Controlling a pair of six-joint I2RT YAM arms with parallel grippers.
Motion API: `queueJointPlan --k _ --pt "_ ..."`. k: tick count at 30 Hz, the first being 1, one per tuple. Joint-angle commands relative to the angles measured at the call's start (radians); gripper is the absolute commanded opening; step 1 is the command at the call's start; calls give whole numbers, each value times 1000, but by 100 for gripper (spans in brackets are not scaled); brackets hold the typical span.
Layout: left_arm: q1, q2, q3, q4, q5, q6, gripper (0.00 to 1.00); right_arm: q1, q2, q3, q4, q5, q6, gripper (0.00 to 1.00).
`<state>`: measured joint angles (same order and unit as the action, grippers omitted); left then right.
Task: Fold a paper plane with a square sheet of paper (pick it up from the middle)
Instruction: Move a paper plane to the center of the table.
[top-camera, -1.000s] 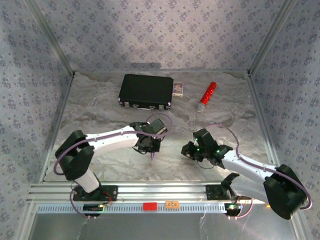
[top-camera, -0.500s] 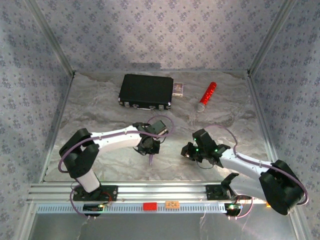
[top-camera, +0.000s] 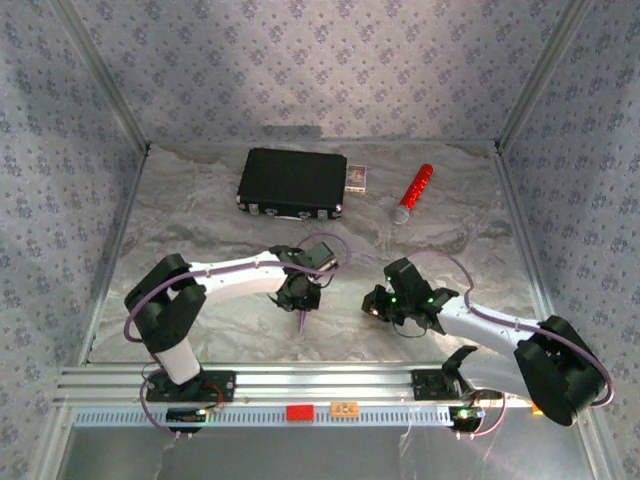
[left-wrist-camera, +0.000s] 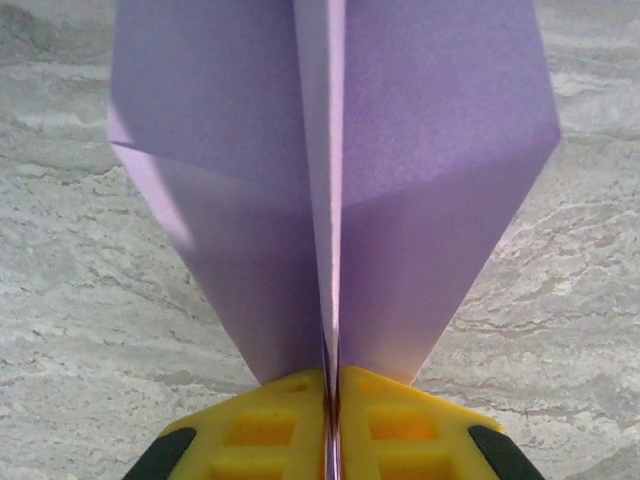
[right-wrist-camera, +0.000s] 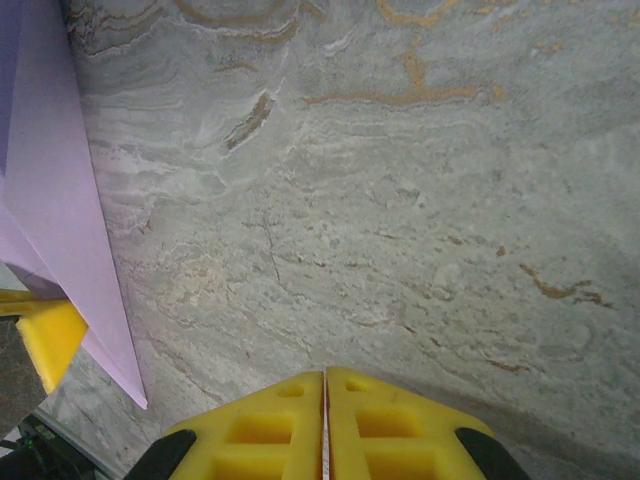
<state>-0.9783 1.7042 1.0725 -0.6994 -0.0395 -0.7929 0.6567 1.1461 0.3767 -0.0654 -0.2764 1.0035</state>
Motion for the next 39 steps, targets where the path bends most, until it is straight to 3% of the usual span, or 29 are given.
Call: queueJointPlan --k 1,39 --pt "-8 24 32 -10 10 17 12 3 10 14 11 -3 -2 12" --pt "-20 82 17 15 -9 1 22 6 40 19 23 -7 -3 12"
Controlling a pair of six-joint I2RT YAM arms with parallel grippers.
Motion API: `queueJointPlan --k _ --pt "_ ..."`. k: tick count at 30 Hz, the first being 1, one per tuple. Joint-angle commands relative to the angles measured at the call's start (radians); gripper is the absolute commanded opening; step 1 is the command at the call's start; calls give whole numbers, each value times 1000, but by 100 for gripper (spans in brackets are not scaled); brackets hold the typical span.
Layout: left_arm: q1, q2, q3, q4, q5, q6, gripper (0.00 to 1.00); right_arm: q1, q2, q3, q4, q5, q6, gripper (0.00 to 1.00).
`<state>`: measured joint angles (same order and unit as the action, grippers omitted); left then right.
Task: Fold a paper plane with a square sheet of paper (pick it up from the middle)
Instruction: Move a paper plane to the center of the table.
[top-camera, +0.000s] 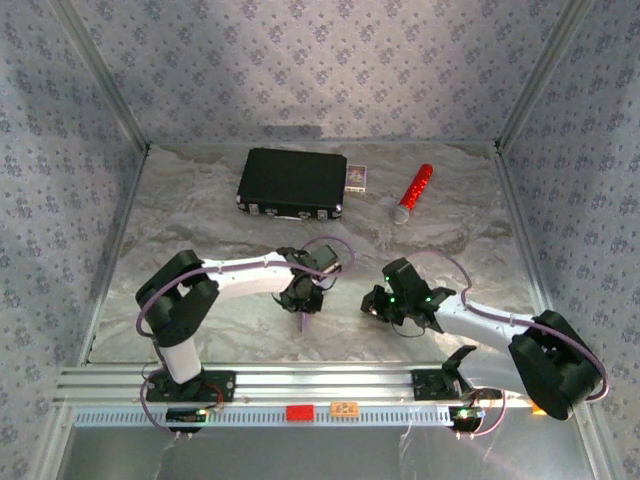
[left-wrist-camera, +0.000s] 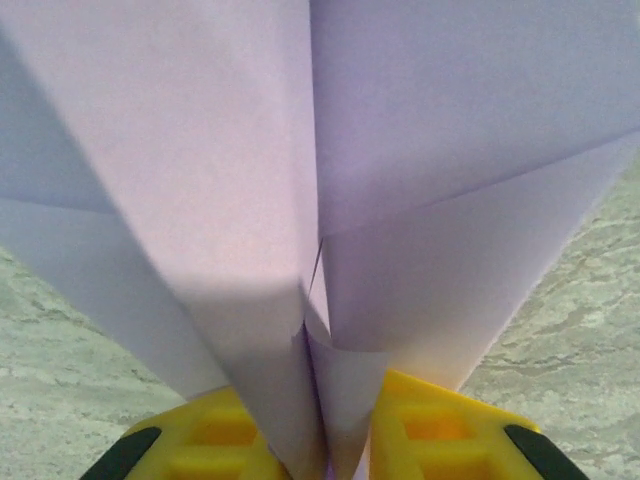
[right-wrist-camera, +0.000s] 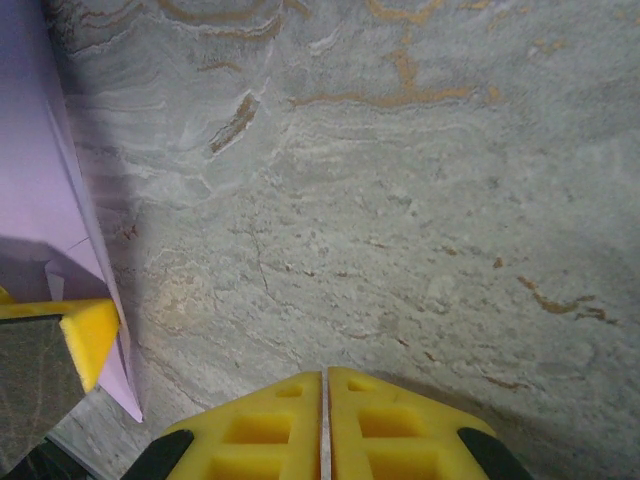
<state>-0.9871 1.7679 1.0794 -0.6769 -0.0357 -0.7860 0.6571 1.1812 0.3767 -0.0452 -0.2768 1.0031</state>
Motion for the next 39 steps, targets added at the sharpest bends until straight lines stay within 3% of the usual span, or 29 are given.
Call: queueJointPlan --k 1,8,22,39 --pt "-13 22 9 -8 -15 -10 22 6 5 21 1 -6 -2 12" --pt "-29 43 4 -7 -35 -40 24 3 -22 18 -21 10 -2 12" --pt "-34 68 18 54 -52 -127 37 -12 -79 -1 -51 22 0 13" --pt "-45 33 86 22 -77 -180 40 -38 -147 -21 -80 24 0 14"
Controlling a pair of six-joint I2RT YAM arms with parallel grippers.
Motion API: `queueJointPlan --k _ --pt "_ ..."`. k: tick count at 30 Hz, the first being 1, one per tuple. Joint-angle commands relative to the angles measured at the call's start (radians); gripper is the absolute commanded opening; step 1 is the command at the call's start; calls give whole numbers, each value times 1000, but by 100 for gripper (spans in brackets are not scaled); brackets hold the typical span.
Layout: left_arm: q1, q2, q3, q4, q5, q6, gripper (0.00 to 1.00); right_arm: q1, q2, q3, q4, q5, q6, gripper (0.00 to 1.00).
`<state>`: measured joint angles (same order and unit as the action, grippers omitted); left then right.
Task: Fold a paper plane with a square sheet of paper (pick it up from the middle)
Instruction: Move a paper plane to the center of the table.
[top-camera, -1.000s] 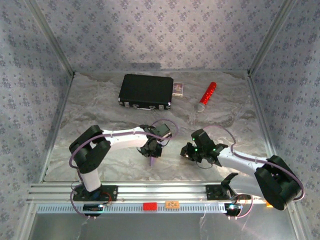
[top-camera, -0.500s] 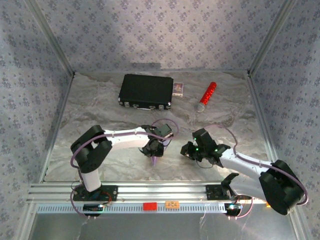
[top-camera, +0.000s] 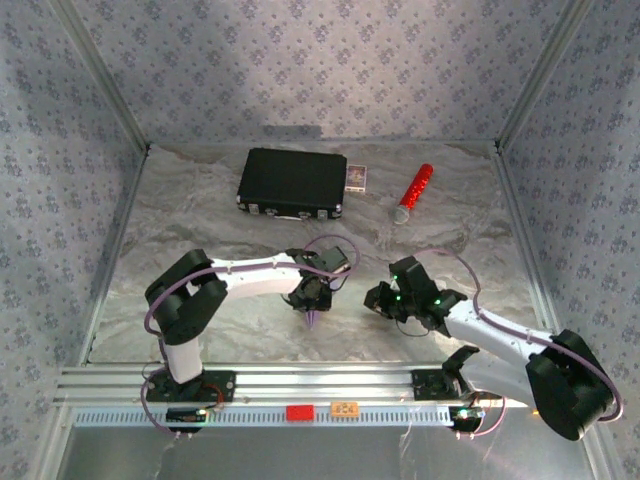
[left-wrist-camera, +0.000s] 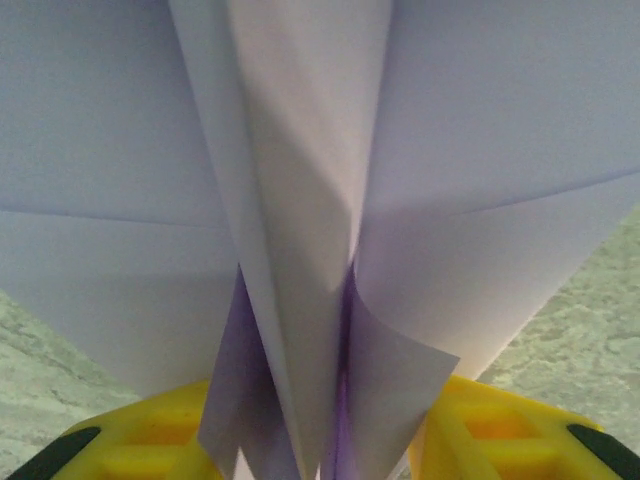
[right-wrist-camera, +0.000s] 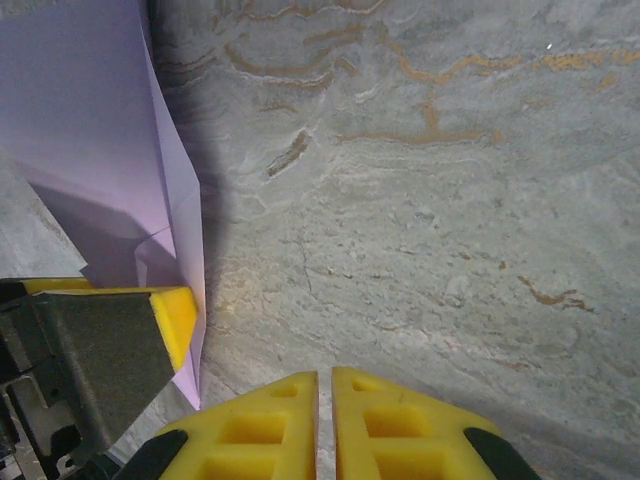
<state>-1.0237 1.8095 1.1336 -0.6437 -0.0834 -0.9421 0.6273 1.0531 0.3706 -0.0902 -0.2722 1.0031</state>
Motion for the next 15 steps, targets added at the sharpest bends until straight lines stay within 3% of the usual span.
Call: queueJointPlan --k 1,15 --pt "-9 -16 32 -14 -35 -27 41 -11 -22 -15 -38 18 -1 14" --pt "-9 -108 20 -29 -67 -55 46 -40 -60 -1 -83 15 -15 15"
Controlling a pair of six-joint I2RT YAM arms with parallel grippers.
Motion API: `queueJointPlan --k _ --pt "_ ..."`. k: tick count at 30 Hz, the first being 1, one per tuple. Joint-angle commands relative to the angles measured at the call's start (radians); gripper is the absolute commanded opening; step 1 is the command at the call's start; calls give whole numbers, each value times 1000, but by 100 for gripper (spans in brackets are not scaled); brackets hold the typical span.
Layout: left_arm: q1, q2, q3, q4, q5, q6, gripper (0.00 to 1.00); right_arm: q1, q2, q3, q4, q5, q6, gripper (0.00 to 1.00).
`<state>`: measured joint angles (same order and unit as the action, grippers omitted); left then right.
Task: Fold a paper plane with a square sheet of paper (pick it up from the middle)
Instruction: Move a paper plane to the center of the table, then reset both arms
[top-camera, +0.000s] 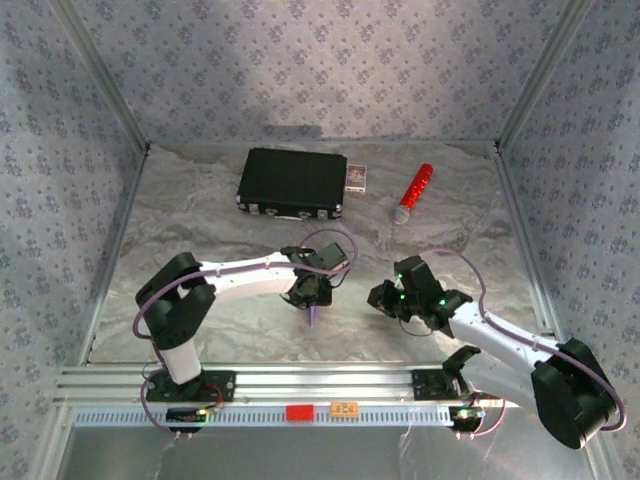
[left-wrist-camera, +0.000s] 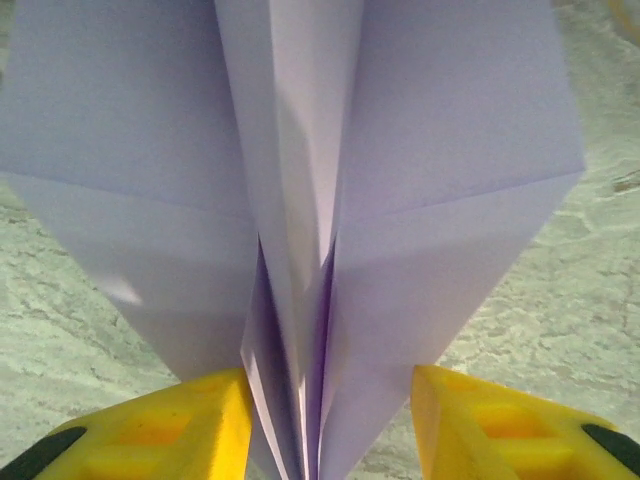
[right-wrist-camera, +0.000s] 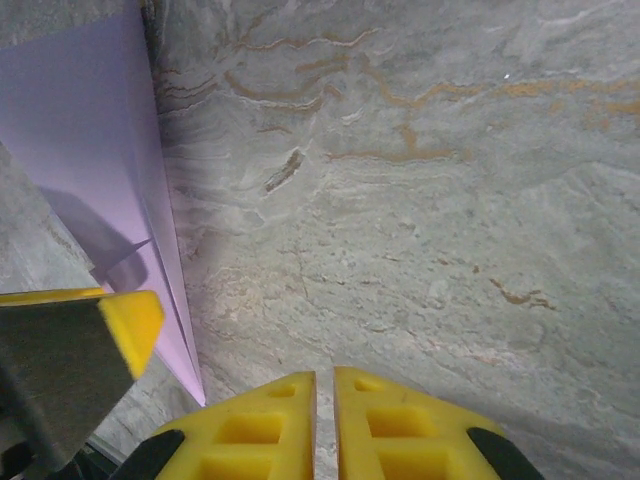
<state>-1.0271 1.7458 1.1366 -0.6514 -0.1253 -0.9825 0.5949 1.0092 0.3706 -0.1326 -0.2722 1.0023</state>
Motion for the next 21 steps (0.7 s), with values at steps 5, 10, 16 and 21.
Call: queueJointPlan --k 5,10,16,21 --pt "-5 -97 15 -60 -50 -12 47 -26 -34 22 -77 22 -42 16" --pt "-4 -226 -16 -78 -164 12 49 -67 -103 94 -199 85 -137 21" --pt "78 -463 -135 -63 -316 72 56 -138 -202 211 -330 257 -295 53" --pt "251 -660 -271 15 -356 199 72 -165 -212 286 -351 584 -491 75"
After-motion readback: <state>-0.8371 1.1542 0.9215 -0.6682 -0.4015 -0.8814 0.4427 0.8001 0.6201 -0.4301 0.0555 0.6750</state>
